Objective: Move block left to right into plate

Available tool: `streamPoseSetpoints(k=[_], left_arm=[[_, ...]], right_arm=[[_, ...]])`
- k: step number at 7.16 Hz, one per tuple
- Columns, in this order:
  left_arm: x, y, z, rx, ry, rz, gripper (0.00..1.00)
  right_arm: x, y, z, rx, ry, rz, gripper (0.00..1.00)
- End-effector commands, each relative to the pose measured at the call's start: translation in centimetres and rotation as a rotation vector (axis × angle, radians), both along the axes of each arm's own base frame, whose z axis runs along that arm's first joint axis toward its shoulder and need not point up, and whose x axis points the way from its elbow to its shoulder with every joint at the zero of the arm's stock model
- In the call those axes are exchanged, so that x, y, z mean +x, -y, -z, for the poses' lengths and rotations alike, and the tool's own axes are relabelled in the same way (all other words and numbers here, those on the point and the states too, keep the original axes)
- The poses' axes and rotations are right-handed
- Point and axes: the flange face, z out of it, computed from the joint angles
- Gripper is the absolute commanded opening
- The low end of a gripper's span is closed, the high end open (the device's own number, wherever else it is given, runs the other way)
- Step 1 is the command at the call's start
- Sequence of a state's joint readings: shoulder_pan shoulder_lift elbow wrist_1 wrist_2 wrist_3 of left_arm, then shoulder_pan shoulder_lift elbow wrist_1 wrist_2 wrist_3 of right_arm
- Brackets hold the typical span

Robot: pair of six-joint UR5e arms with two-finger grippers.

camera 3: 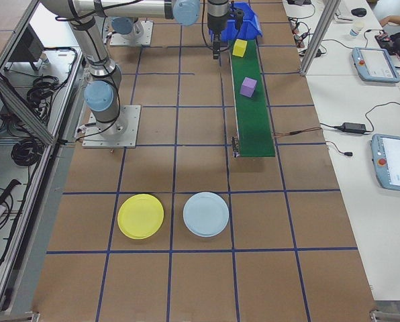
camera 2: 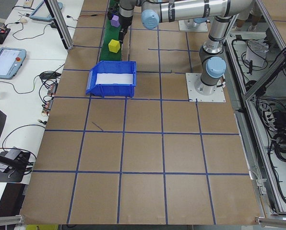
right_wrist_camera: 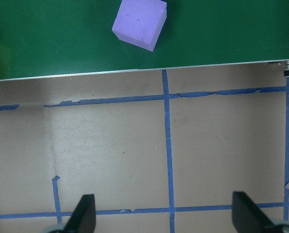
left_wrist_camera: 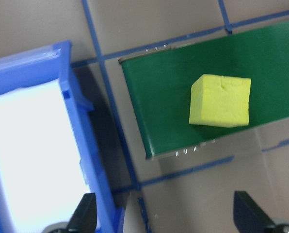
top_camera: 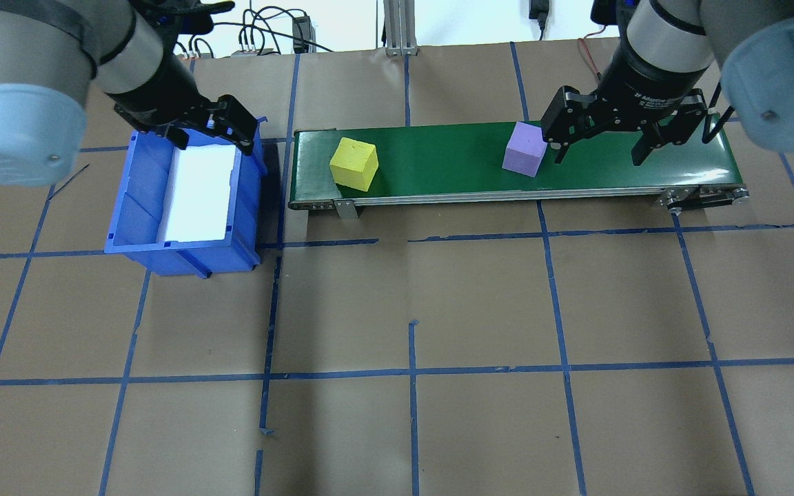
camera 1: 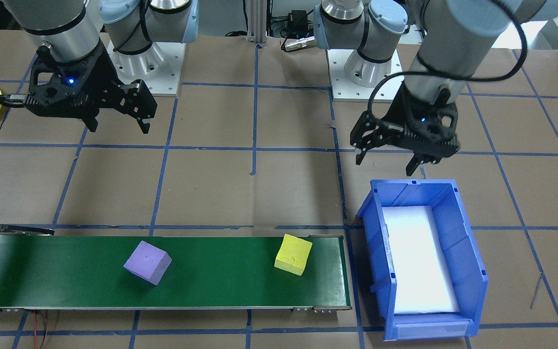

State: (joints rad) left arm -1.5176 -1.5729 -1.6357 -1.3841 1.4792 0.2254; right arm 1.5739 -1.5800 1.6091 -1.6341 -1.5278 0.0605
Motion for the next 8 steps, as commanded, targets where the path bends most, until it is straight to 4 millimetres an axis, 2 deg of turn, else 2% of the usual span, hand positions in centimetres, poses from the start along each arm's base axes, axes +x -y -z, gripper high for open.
streamPoseSetpoints(k=[1,3,4,5,6,7,8], left_arm=[[2.2,-4.8,-4.3,0.091,0.094,-0.040,1.00],[2.1,-5.1,-4.7,0.085,0.089,-0.042,1.00],[2.1,-5.2,-4.0,0.100,0.094,-0.041,1.00],[2.3,-5.3,-3.9,0.104,0.096,-0.045,1.00],[2.3,-5.3,-3.9,0.107,0.098,-0.043,1.00],[2.3,-5.3,-4.6,0.093,0.099,-0.042,1.00],[2.3,-5.4,-3.8,0.108,0.100,-0.032,1.00]], right_arm=[[-0.2,0.1,0.0,-0.001,0.000,-0.001,1.00],[-1.9,1.7,-0.7,-0.102,-0.022,0.027,1.00],[-3.6,2.6,0.1,-0.091,-0.017,0.060,1.00],[-7.2,5.2,3.1,-0.078,-0.005,0.138,1.00],[-10.4,7.9,4.2,-0.105,-0.007,0.196,1.00],[-12.1,10.3,4.6,-0.118,-0.024,0.297,1.00],[-12.7,13.0,5.7,-0.107,-0.017,0.383,1.00]])
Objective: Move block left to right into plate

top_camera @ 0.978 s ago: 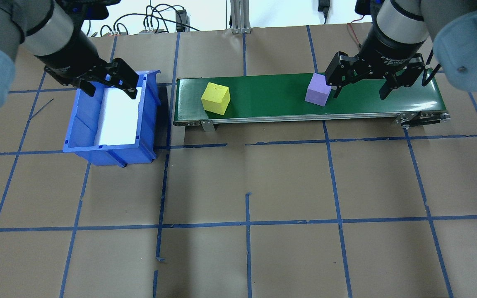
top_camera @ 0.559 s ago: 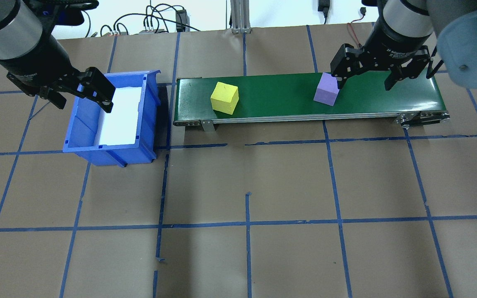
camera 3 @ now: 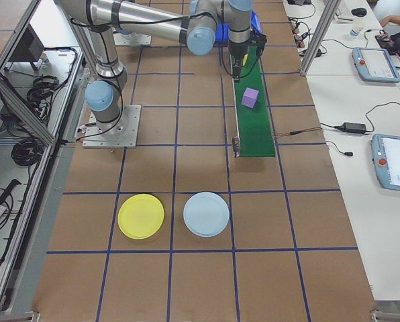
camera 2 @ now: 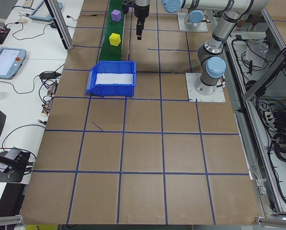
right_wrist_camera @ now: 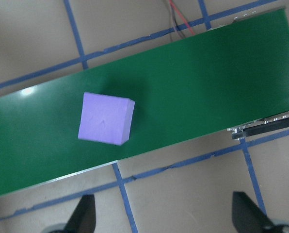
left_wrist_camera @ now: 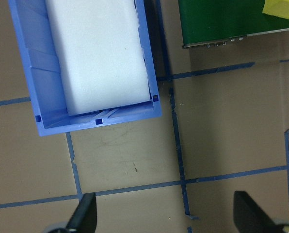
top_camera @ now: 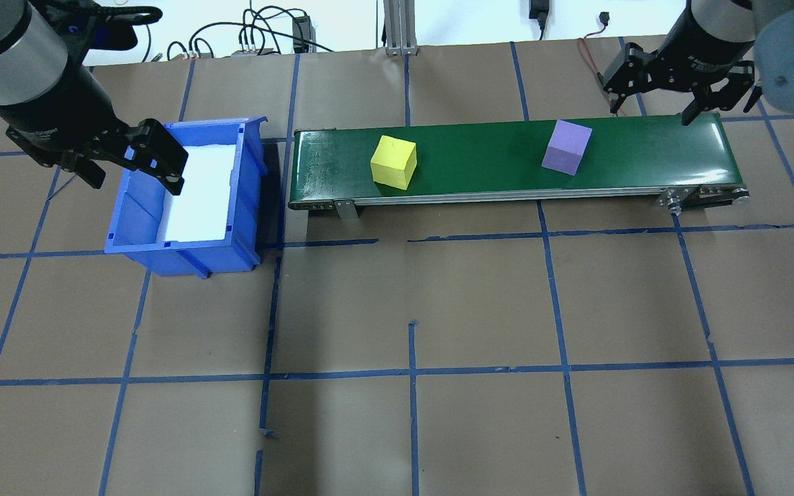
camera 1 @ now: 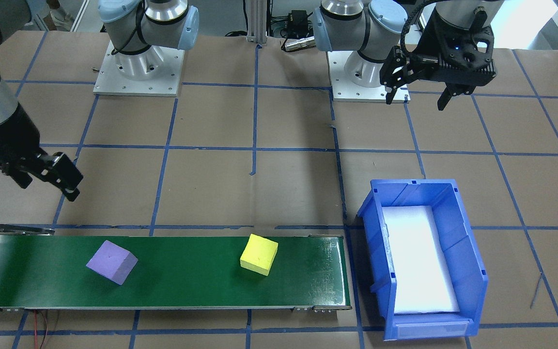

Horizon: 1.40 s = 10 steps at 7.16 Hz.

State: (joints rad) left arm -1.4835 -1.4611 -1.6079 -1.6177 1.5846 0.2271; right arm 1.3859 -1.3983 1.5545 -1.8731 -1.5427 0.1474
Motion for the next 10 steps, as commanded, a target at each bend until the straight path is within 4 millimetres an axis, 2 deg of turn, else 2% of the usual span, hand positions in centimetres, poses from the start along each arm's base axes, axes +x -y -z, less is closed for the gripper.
streamPoseSetpoints(k=[1,2,3,4,6,8,10], left_arm=[[-0.1,0.0,0.7,0.013,-0.003,0.004,1.00],[-0.6,-0.1,0.7,0.010,-0.018,0.008,1.00],[-0.6,0.2,1.1,0.020,-0.017,0.017,1.00],[-0.6,0.3,1.0,0.011,-0.015,0.025,1.00],[-0.6,0.9,1.7,0.022,-0.020,0.014,1.00],[-0.8,0.9,2.2,0.023,-0.040,0.013,1.00],[-0.8,0.9,2.1,0.020,-0.039,0.005,1.00]], right_arm=[[-2.3,6.4,4.2,0.029,0.016,0.132,1.00],[-4.4,8.7,6.5,0.052,0.023,0.156,1.00],[-6.7,9.8,8.5,0.074,0.046,0.189,1.00],[-6.9,10.1,9.9,0.089,0.050,0.198,1.00],[-6.9,10.0,10.3,0.077,0.048,0.200,1.00],[-7.0,9.2,12.1,0.114,0.053,0.215,1.00],[-7.6,9.2,13.3,0.132,0.062,0.236,1.00]])
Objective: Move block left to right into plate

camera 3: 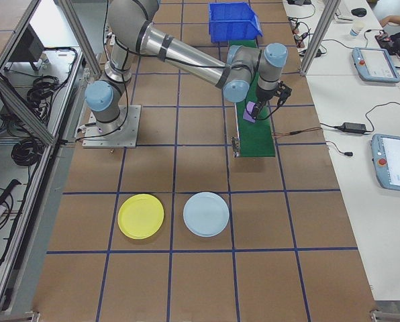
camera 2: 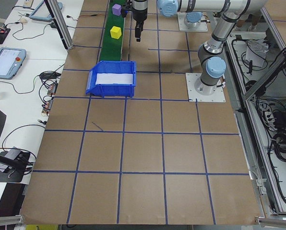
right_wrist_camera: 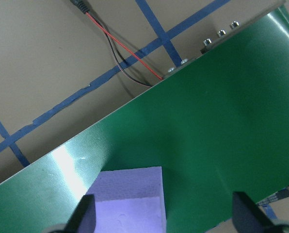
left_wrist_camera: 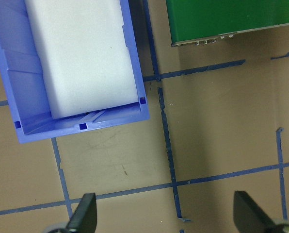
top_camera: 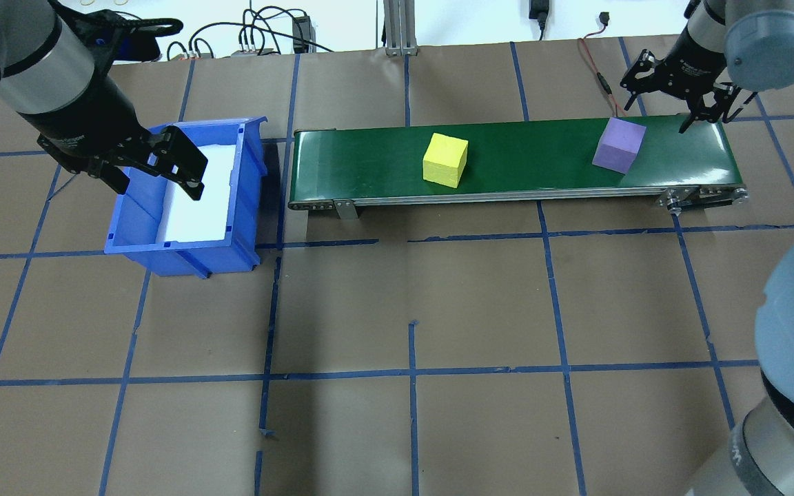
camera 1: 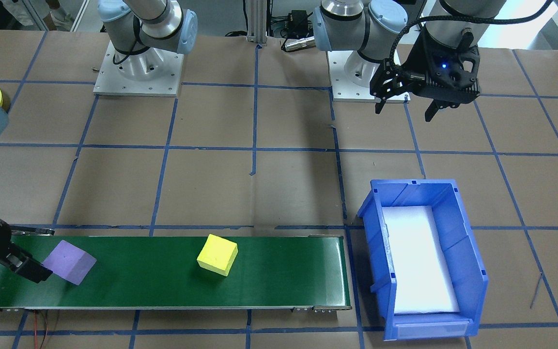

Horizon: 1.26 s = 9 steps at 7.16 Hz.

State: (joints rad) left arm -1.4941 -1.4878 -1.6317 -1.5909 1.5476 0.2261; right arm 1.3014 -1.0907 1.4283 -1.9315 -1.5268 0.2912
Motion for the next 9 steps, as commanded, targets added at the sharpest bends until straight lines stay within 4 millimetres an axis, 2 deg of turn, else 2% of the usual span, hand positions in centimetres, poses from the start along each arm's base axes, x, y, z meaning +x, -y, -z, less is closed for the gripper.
streamPoseSetpoints(k=[1,2,4,5,6,7,8,9], left_arm=[[-0.1,0.3,0.0,-0.015,0.000,-0.007,1.00],[0.0,0.9,0.2,-0.031,-0.001,-0.040,1.00],[0.0,1.0,0.2,-0.036,-0.001,-0.034,1.00],[0.0,1.0,0.1,-0.039,-0.001,-0.034,1.00],[0.0,1.0,0.2,-0.037,-0.001,-0.034,1.00],[0.0,1.0,0.2,-0.037,-0.003,-0.045,1.00],[-0.1,1.0,0.2,-0.037,-0.001,-0.051,1.00],[-0.1,1.0,0.1,-0.039,-0.002,-0.075,1.00]], right_arm=[[0.1,0.1,2.2,0.026,0.044,0.011,1.00],[0.3,-0.6,3.6,0.052,0.059,0.015,1.00],[-1.9,-1.6,5.1,0.085,0.058,0.041,1.00],[-2.3,-1.5,4.9,0.074,0.063,0.048,0.86],[-2.4,-1.6,5.1,0.076,0.067,0.048,0.56],[-2.5,-1.5,4.8,0.073,0.066,0.048,0.42],[-3.2,-1.2,3.7,0.053,0.051,0.041,0.34],[-6.0,-1.2,2.3,0.026,0.038,0.039,0.30]])
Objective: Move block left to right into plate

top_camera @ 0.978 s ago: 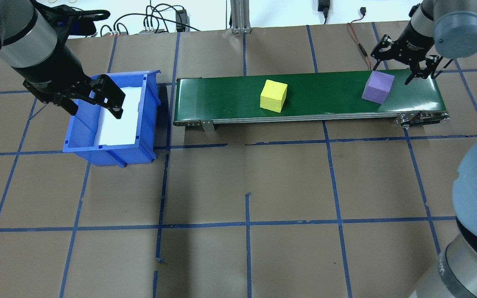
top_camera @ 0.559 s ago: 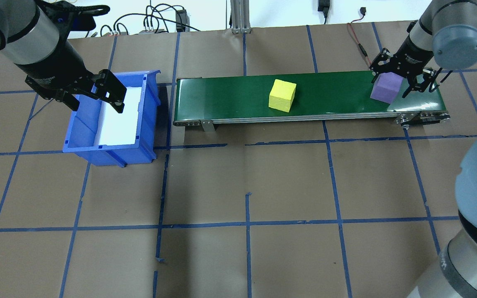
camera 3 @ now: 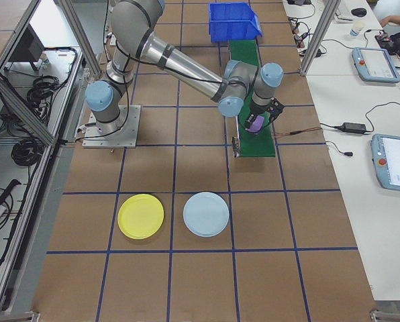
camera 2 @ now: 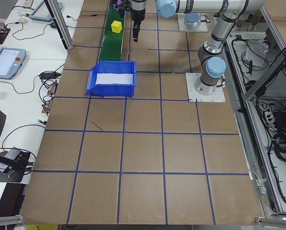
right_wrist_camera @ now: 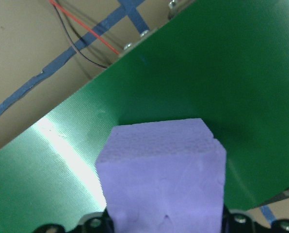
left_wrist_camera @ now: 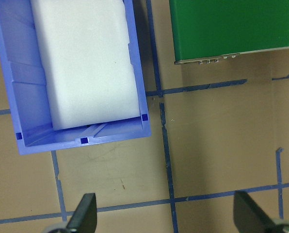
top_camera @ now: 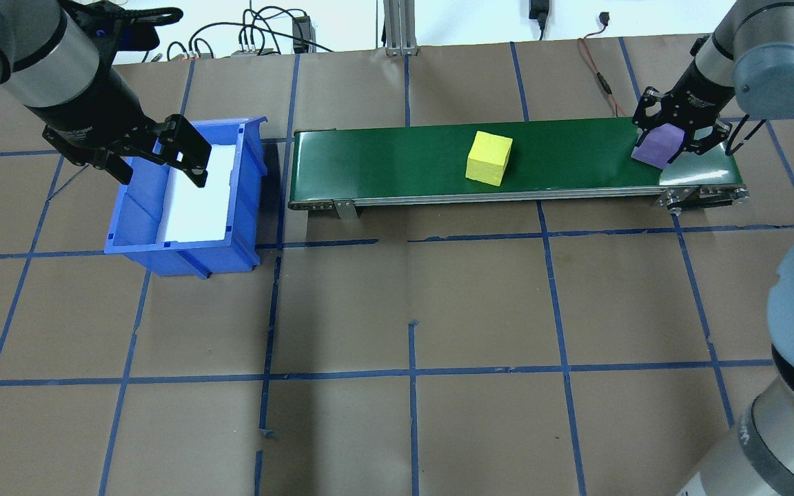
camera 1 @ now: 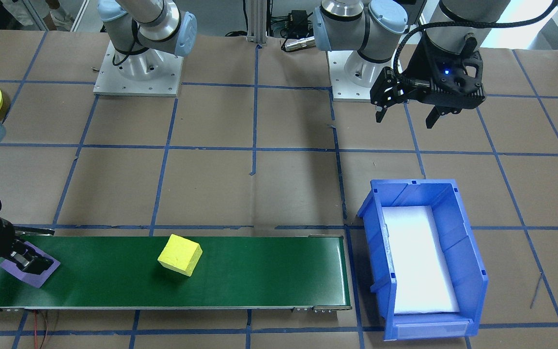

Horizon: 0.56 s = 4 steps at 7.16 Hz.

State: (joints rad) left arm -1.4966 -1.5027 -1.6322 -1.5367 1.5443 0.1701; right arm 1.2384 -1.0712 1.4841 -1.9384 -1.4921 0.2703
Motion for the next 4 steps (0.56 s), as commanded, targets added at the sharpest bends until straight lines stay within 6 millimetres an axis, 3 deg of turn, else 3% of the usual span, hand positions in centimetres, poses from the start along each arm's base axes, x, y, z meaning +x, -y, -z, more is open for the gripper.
streamPoseSetpoints(k=[1,2,4], left_arm=[[-0.1,0.0,-0.1,-0.001,-0.001,-0.044,1.00],[0.0,-0.1,-0.2,-0.004,0.001,-0.038,1.00],[0.1,-0.3,-0.6,-0.011,0.014,-0.044,1.00]], right_arm=[[-7.1,-0.7,-1.7,-0.034,-0.011,0.005,0.30],[-13.0,-2.5,-1.7,-0.042,-0.008,0.040,0.31],[-22.6,-6.7,-1.3,-0.044,-0.020,0.044,0.31]])
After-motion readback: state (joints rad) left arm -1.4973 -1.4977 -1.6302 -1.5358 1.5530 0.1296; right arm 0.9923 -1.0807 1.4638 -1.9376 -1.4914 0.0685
